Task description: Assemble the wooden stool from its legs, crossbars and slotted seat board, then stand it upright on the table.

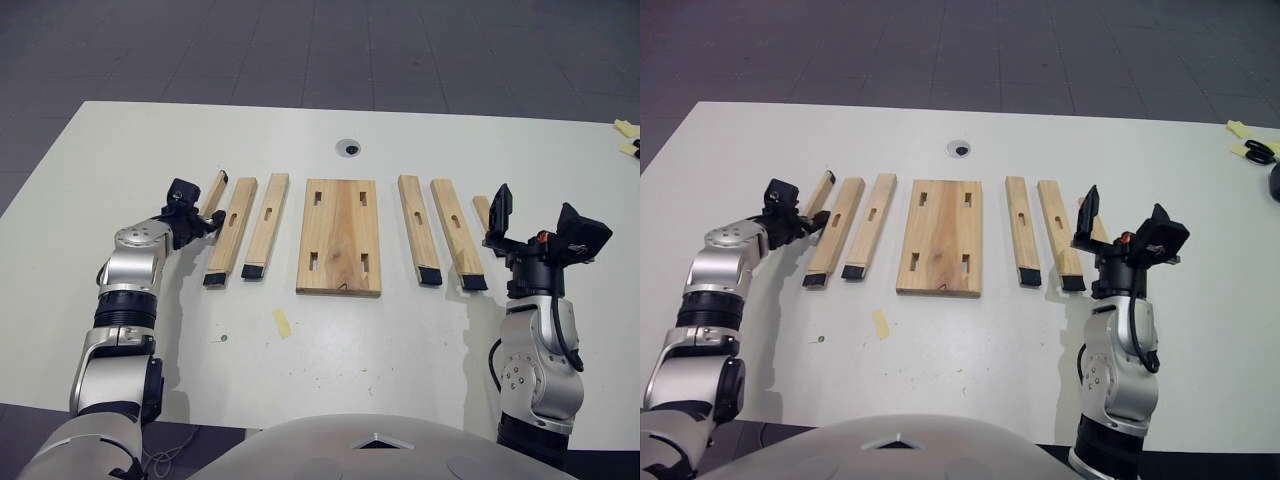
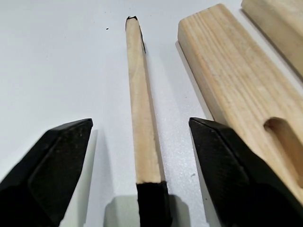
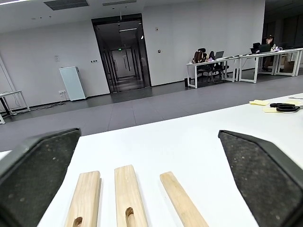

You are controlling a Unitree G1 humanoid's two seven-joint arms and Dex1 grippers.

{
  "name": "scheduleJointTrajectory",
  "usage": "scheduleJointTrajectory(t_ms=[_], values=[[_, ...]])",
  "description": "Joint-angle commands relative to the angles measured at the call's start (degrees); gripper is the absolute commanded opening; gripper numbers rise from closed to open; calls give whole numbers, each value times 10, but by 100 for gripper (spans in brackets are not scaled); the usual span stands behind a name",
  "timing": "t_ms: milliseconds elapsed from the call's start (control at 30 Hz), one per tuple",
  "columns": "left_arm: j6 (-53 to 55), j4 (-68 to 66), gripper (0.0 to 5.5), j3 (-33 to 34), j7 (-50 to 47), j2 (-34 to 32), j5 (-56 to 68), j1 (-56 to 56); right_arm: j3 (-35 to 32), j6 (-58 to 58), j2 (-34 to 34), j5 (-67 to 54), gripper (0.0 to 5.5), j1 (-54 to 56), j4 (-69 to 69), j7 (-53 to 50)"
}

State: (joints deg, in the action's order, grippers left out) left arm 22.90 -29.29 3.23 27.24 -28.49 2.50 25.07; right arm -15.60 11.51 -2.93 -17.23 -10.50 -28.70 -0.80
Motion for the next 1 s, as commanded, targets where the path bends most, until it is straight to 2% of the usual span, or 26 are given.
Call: scheduleJointTrajectory(t_ms=[33,567,800,900,1000], values=[[4,-9,302,-3,3,0,-1,-7,-4,10,-4,-3,540,2,-7,-2],[3,-12,43,-4,8,-5,-6,-9,-2,7,-1,3,540,0,-3,-4],[18,0,44,16,8,-2,15,7,1,5,2,3,540,-2,0,-4],[56,33,44,56,7,7,63,47,-1,11,-7,-4,540,7,6,4],[125,86,44,102,10,19,136,104,-18,55,-19,-91,540,31,2,39]])
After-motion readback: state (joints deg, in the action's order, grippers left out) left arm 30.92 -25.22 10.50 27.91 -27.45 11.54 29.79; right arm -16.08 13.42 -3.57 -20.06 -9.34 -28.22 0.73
